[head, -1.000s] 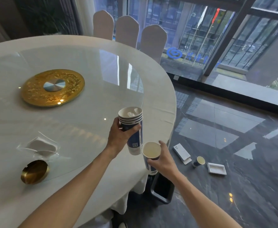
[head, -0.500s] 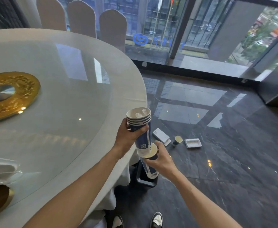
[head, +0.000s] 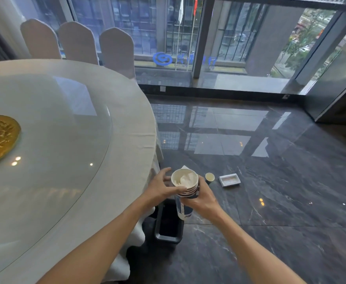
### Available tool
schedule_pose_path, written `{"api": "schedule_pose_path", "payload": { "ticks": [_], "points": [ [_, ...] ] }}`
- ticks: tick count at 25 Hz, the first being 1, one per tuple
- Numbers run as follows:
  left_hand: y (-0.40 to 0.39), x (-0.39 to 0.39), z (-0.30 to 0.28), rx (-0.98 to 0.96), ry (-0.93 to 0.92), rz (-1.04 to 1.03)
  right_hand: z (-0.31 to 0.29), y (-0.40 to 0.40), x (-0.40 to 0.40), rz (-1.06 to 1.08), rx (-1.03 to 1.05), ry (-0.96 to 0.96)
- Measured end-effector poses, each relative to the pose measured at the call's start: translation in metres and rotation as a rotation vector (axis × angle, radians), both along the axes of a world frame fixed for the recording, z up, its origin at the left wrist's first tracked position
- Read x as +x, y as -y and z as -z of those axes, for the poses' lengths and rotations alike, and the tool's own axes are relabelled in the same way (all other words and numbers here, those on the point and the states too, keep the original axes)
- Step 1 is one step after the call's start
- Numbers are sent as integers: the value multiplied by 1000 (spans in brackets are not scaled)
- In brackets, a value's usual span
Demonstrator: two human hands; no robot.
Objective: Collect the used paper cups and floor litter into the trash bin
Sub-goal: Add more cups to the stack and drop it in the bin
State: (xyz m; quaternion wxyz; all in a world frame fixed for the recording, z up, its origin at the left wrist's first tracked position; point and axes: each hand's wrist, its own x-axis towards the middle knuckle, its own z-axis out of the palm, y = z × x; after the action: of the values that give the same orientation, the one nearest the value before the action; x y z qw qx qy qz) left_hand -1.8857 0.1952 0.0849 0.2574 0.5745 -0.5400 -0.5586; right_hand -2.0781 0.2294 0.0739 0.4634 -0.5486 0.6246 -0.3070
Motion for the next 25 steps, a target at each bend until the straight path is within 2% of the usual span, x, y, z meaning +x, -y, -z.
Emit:
{"api": "schedule_pose_path", "payload": {
  "ticks": [5, 11, 16, 23, 25],
  "points": [
    [-5, -50, 13, 14, 106, 92, -6, 9, -59, 28, 2, 75],
    [-12, -125, 16, 14, 81, 87, -4, 5, -124, 55, 77, 264],
    [-20, -149, 34, 71, 94, 73, 7, -6, -154, 61, 217, 365],
    [-62, -127, 95, 112, 300, 102, 79, -43, -133, 144, 489, 328],
    [-68, -117, 121, 221, 305, 89, 109, -48, -118, 152, 565, 290]
  ]
}}
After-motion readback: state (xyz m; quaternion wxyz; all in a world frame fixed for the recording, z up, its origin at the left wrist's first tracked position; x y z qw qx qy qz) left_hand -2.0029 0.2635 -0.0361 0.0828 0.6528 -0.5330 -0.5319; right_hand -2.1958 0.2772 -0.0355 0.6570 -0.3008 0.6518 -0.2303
